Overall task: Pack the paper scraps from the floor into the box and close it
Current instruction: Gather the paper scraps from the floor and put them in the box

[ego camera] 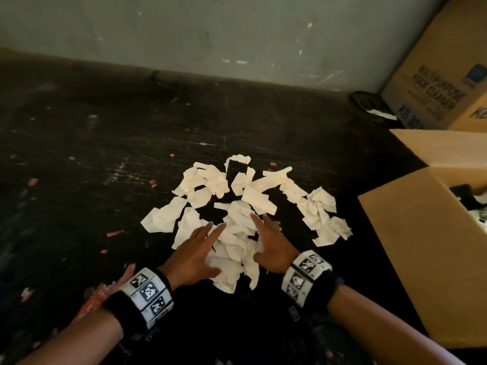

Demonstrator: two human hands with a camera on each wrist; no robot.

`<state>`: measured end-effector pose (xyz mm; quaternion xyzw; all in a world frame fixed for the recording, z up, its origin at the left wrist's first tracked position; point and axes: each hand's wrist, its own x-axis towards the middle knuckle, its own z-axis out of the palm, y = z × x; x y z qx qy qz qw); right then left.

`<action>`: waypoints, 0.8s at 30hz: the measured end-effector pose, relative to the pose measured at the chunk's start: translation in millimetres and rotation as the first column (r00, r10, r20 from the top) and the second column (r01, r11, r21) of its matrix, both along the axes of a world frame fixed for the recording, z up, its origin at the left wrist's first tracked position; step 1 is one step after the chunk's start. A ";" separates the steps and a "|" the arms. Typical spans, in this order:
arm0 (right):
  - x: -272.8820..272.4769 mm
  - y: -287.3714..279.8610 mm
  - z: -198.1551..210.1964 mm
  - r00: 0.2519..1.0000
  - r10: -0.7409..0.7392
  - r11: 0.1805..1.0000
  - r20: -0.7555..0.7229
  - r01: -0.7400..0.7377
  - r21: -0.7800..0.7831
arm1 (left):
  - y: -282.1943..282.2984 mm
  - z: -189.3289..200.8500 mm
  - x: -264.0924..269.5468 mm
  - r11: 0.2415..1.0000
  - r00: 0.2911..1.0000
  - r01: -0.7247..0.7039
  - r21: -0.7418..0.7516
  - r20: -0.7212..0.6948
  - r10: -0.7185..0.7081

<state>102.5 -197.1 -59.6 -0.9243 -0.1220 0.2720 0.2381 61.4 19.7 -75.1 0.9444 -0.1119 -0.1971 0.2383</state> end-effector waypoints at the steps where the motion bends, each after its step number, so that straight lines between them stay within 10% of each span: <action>1: 7.7 -5.1 5.2 1.000 -0.006 1.000 0.018 0.006 0.001 | 8.9 2.4 1.0 1.000 1.000 0.016 0.025 0.000 -0.016; 5: 50.0 -41.6 18.8 0.973 -0.196 0.980 0.125 0.190 0.055 | 35.9 -2.3 3.5 0.981 0.997 0.034 0.191 -0.073 -0.021; 10: 106.0 -88.2 -0.2 0.911 -0.383 0.837 0.155 0.413 -0.358 | 30.1 -20.7 7.0 0.972 0.993 -0.028 0.232 -0.107 0.054; 19: 83.3 -25.1 -21.4 0.989 -0.142 0.978 -0.027 0.136 -0.156 | -6.0 -17.0 18.9 0.993 0.985 0.050 0.104 -0.168 -0.032; 24: 114.4 -31.5 4.8 0.965 -0.138 0.986 0.223 0.156 -0.066 | 18.9 6.8 29.0 0.997 0.996 -0.074 -0.006 -0.054 0.073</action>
